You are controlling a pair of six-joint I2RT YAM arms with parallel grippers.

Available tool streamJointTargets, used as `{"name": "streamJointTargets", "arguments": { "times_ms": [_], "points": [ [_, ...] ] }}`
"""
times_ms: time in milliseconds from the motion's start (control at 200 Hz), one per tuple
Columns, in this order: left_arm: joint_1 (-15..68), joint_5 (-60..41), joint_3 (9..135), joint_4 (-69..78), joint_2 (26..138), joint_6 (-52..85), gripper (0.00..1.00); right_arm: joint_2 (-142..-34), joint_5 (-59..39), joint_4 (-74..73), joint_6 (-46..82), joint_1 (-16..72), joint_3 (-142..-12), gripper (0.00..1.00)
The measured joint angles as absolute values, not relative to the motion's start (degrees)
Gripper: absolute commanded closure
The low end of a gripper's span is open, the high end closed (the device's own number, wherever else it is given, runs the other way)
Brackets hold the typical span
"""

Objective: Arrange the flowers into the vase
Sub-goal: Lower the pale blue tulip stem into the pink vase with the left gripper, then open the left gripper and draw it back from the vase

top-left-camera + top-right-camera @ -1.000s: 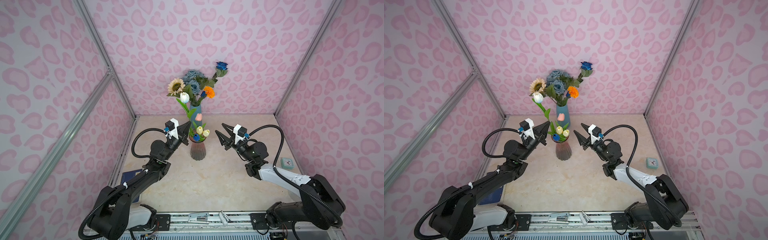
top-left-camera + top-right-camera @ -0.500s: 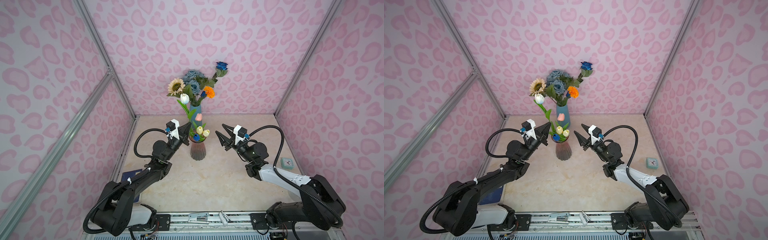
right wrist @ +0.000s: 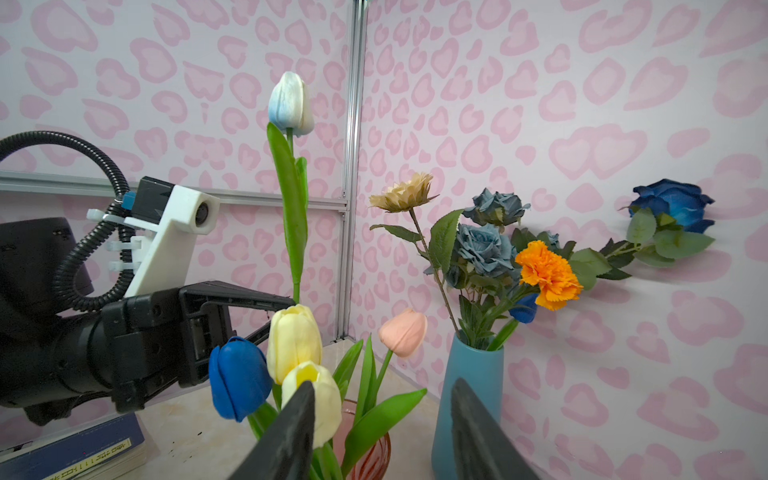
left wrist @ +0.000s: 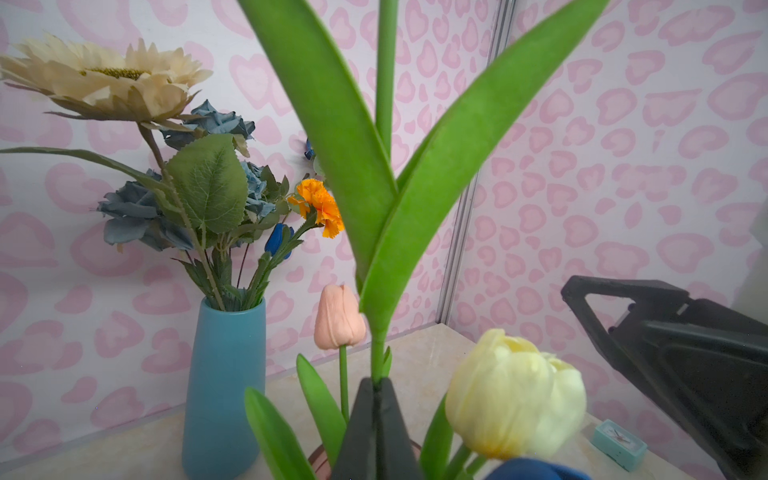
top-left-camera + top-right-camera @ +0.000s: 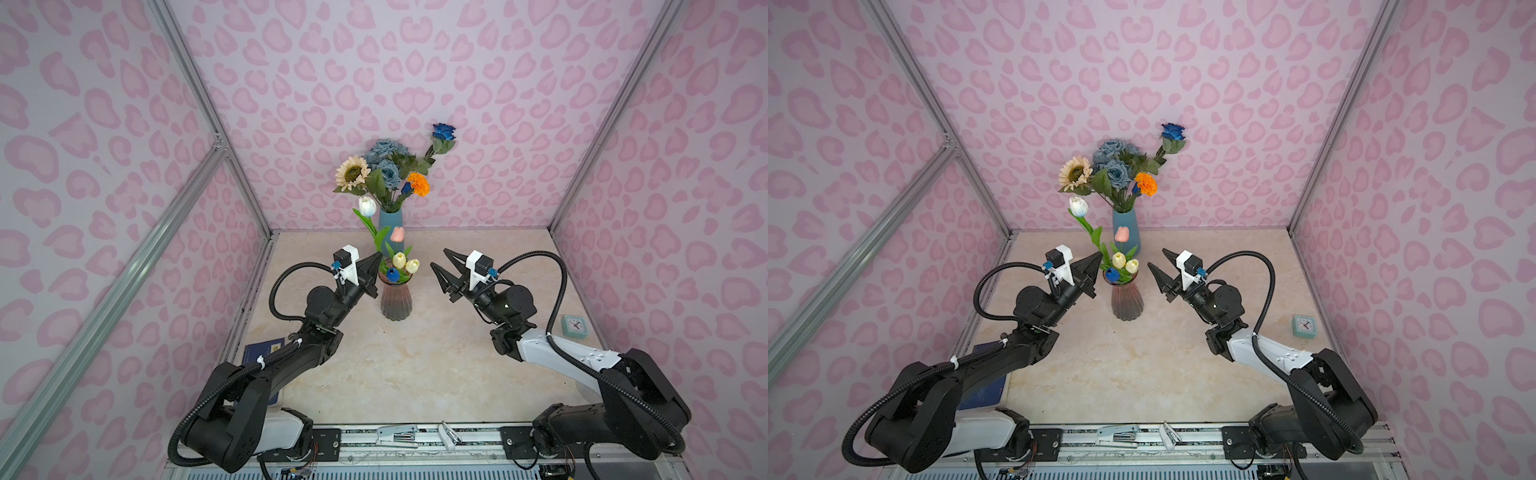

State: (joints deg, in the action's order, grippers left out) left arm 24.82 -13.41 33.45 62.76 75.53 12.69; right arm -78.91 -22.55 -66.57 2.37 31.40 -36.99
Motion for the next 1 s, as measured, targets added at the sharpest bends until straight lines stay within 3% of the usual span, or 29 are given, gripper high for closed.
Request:
{"name": "streamJointTargets", "arguments": {
  "times_ms": [155, 470, 580, 655, 1000],
  "points": [
    [24.82, -13.52, 33.01, 59.31, 72.79, 10.79, 0.73, -79.55, -22.76, -66.72, 2.42, 31.4, -37.41, 0.48],
    [24.93, -15.75, 36.18, 43.97, 67.33, 4.05, 0.74, -81.45, -23.64, -68.36, 3.07, 31.4, -38.26, 0.47],
    [25.02, -16.53, 39.31, 35.77, 66.08, 1.17, 0.65, -81.87, -24.05, -69.1, 3.46, 31.4, -38.41, 0.47],
    [25.12, -16.8, 40.42, 30.94, 65.17, -0.58, 0.52, -82.39, -24.05, -69.3, 3.49, 31.4, -38.79, 0.47],
    [25.12, -16.86, 49.89, 11.51, 64.75, -6.04, 0.41, -83.4, -24.25, -69.65, 4.03, 31.4, -39.11, 0.47]
  ]
}}
